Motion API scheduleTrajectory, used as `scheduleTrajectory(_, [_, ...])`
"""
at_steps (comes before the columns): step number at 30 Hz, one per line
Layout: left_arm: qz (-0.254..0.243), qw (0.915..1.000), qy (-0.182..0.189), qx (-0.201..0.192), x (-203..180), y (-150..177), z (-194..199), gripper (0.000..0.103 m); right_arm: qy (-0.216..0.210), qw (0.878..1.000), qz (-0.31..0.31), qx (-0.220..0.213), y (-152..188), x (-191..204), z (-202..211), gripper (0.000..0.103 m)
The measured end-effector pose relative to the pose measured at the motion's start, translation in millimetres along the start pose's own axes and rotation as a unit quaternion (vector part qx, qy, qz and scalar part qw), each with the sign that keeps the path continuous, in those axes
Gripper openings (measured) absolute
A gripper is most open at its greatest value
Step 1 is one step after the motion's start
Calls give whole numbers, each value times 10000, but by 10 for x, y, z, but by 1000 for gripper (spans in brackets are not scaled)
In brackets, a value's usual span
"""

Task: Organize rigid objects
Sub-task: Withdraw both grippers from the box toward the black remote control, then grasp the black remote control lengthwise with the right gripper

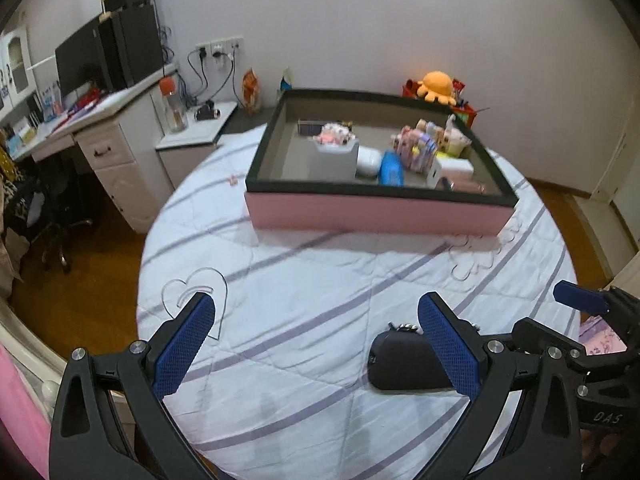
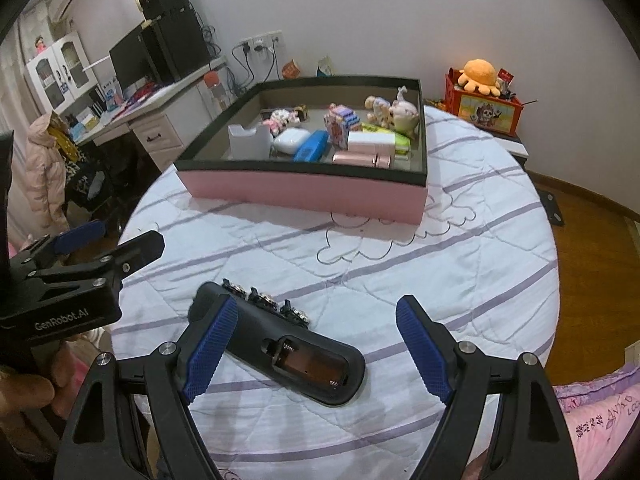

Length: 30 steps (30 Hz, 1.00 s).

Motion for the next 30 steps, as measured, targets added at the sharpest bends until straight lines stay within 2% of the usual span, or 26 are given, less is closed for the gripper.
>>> scheduleTrajectory(6, [-34,9999,9,123,60,57,-139,102,-72,9990,316,305,92,61,-189,83])
scheduleTrajectory(10, [-77,9998,48,165,83,92,-189,102,-224,9956,736,527,157,204,-314,83])
scheduleTrajectory(16, [-144,9996,14,258,94,157,-260,102,-125,9855,1491,801,256,388,-500,83])
scheduleTrajectory(22, [-147,9994,-38,319,129,188,-308,102,-291,9777,1905,836,285,486,-585,82])
scheduleTrajectory(28, [-180,9993,-43,338,114,205,-323,102,-312,9743,2075,823,285,564,-591,60])
scheduleTrajectory(30, [-187,9992,-37,346,107,208,-329,102,-325,9752,2030,817,286,553,-577,57])
Point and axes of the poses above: each gripper's, at about its wrist camera, not at the fingertips, and z roughly against the way its jaws point, x to its left, y to its underside, the point moved 7 cm from there along -z, roughly the way its jaws point, and after that the axes turned 10 degrees about z, right-handed, at the moved point
